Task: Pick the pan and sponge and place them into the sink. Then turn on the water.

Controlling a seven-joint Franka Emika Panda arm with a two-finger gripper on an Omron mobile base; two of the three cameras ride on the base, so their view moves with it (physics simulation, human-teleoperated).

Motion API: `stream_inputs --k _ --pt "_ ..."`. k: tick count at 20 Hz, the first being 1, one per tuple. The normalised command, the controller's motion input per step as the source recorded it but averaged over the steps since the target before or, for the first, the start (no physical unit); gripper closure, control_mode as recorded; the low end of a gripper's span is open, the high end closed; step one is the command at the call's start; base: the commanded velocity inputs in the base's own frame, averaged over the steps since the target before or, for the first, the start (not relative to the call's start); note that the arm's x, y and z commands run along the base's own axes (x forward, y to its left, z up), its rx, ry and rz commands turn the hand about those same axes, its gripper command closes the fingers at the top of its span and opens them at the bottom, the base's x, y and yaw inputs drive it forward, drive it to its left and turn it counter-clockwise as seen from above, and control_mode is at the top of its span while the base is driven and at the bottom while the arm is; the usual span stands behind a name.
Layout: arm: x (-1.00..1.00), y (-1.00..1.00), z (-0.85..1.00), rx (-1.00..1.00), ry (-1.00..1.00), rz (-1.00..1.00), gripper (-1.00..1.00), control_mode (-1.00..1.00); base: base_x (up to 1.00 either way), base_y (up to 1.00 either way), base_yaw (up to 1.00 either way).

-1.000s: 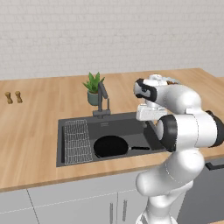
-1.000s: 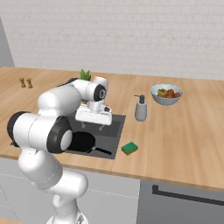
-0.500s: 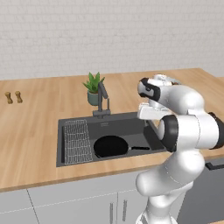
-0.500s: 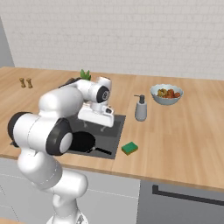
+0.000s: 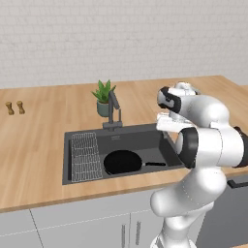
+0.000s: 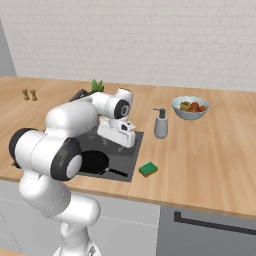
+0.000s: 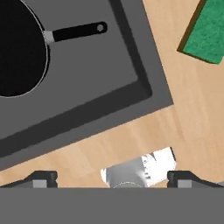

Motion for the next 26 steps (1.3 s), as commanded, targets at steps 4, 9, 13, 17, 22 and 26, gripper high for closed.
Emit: stream_inputs --k 4,9,13,17,22,26 --pt "0.00 -0.33 0.00 -0.27 0.14 -0.43 -1.00 -1.00 0.00 0.00 0.00" --pt "-0.01 -0.36 0.00 -0.12 0.16 -0.27 -1.00 -1.00 0.00 0.00 0.00" --pt "-0.06 -0.43 -0.06 -0.05 0.00 -0.12 -1.00 -1.00 0.00 0.00 0.00" --pt "-0.01 -0.45 -0.05 -0.01 -0.07 -0.01 -1.00 -1.00 0.00 0.00 0.00" --pt "-0.01 -0.43 -0.15 -0.02 -0.18 0.00 -1.00 -1.00 0.00 0.00 0.00" --pt "0.00 -0.39 -0.29 -0.06 -0.23 0.01 -1.00 -1.00 0.00 0.00 0.00"
